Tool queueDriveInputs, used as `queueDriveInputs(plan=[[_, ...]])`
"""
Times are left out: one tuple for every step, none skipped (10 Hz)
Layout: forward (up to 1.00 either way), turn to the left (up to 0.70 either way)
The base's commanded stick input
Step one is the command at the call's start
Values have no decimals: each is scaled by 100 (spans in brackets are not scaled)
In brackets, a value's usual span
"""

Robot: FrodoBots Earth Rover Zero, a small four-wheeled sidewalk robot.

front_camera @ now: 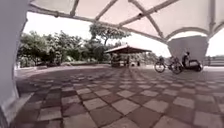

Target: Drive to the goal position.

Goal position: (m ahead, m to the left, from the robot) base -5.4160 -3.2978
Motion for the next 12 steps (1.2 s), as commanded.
queueDriveInputs(plan=[[0,-70],[0,-70],[0,-70],[0,-70],[0,-70],[0,-70],[0,-70],[0,-70],[0,-70],[0,-70],[0,-70],[0,-70]])
